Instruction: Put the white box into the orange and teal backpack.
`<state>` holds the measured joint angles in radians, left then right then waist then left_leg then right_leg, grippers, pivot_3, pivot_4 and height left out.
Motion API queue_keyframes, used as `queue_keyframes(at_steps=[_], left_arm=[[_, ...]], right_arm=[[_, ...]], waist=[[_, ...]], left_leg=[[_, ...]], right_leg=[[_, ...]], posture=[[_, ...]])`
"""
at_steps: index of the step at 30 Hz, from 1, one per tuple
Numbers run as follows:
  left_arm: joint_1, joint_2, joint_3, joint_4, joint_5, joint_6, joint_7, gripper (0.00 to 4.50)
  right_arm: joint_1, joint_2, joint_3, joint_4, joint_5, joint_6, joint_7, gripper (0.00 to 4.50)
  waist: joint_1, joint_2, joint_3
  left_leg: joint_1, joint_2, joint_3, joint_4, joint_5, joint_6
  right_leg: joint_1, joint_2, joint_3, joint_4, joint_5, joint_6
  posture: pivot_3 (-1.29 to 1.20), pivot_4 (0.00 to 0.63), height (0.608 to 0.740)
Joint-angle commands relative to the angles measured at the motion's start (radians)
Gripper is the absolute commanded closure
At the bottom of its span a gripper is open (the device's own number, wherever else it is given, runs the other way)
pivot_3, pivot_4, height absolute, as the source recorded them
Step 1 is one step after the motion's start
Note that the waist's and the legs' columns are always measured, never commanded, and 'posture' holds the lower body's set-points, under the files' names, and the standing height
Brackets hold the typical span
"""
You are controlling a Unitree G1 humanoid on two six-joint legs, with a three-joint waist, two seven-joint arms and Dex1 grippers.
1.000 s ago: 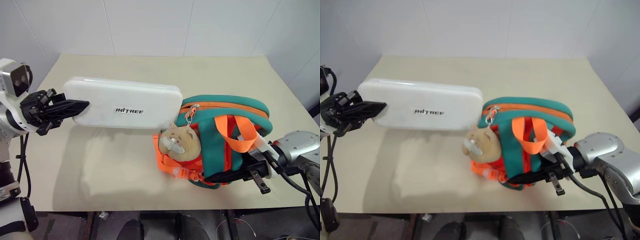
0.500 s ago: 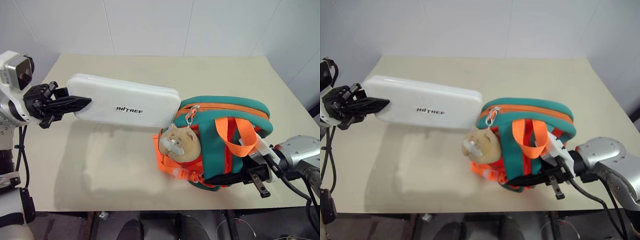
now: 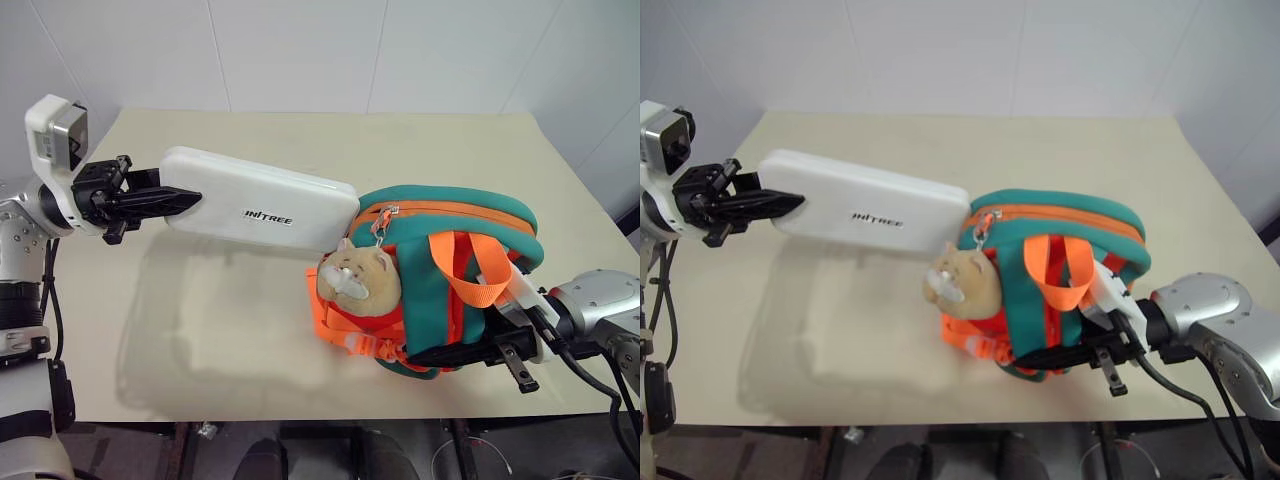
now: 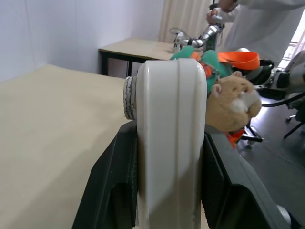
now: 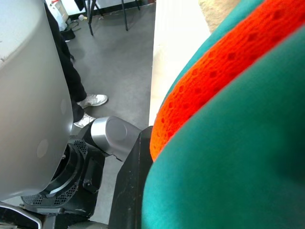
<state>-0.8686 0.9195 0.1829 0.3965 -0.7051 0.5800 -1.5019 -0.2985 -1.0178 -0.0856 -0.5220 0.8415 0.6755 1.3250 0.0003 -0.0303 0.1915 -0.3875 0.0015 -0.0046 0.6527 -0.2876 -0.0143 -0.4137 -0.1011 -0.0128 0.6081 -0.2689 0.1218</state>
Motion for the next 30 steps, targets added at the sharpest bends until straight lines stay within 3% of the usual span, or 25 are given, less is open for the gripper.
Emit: queue_keyframes(at_steps=[1, 15, 30], left_arm=[[-0.046, 0.001, -0.019, -0.027, -0.014, -0.003, -0.109, 3.17], [-0.099, -0.024, -0.184, -0.147, -0.148, -0.016, -0.113, 3.17], [-0.220, 0.045, -0.131, -0.131, -0.156, -0.015, -0.113, 3.17]], right_arm=[[-0.013, 0.005, -0.006, -0.006, 0.002, -0.014, 0.002, 3.91], [-0.027, 0.030, 0.010, 0.000, -0.020, -0.016, -0.011, 3.91], [-0.015, 0.049, 0.012, -0.004, -0.038, -0.021, -0.028, 3.91]], waist=[[0.000, 0.000, 0.000], [0.005, 0.000, 0.000], [0.000, 0.000, 0.000]], left_leg=[[0.000, 0.000, 0.000, 0.000, 0.000, 0.000], [-0.001, 0.000, -0.001, 0.001, 0.000, 0.000], [-0.001, 0.001, -0.001, 0.001, 0.000, 0.000]], right_leg=[[0.000, 0.000, 0.000, 0.000, 0.000, 0.000], [0.000, 0.000, 0.000, -0.001, 0.000, 0.000], [0.000, 0.002, 0.000, 0.000, 0.000, 0.000]], posture=[[0.00, 0.150, 0.740], [0.00, 0.150, 0.740], [0.00, 0.150, 0.740]])
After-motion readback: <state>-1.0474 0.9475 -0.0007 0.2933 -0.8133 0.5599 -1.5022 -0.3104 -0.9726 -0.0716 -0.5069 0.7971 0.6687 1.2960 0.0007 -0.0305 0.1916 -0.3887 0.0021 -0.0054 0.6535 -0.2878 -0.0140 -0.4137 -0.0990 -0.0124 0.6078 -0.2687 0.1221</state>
